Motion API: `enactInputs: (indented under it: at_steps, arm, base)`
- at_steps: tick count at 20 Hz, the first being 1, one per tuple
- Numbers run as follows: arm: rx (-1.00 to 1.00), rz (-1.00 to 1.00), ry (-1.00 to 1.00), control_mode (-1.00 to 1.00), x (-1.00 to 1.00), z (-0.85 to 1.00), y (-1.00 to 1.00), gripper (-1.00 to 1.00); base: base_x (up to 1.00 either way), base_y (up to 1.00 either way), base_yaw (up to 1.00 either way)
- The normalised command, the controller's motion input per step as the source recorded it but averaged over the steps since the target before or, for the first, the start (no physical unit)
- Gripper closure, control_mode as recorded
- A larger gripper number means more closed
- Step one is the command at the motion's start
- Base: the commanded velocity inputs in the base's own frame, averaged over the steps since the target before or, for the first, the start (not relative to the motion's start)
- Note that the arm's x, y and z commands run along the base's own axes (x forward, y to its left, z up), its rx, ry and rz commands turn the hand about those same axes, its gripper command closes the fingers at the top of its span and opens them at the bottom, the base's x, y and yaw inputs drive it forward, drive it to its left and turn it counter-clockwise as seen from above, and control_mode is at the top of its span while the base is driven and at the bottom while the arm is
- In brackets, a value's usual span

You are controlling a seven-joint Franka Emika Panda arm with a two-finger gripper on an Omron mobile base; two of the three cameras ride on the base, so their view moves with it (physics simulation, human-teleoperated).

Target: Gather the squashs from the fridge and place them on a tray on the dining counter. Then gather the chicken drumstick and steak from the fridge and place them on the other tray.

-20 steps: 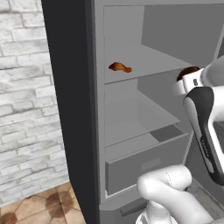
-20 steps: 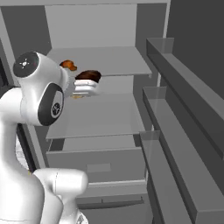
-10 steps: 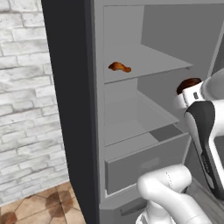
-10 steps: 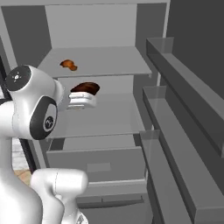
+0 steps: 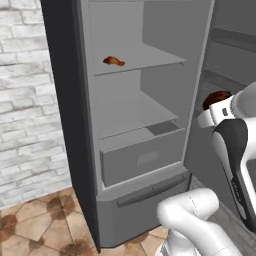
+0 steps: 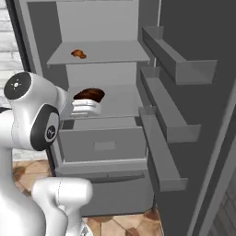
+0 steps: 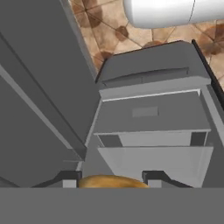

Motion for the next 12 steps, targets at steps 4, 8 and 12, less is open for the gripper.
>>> enactInputs:
  at_steps: [4, 8, 12]
  arm:
    - [0.00, 0.00, 0.00, 1.00, 0.00, 0.00, 0.00, 1.00]
    - [0.00, 0.00, 0.00, 1.00, 0.00, 0.00, 0.00, 1.00]
    - [0.00, 0.00, 0.00, 1.00, 0.00, 0.00, 0.00, 1.00]
  base:
    - [-0.95, 0.00, 0.00]
    - [-0.98, 0.05, 0.03]
    - [-0.91, 0.20, 0.13]
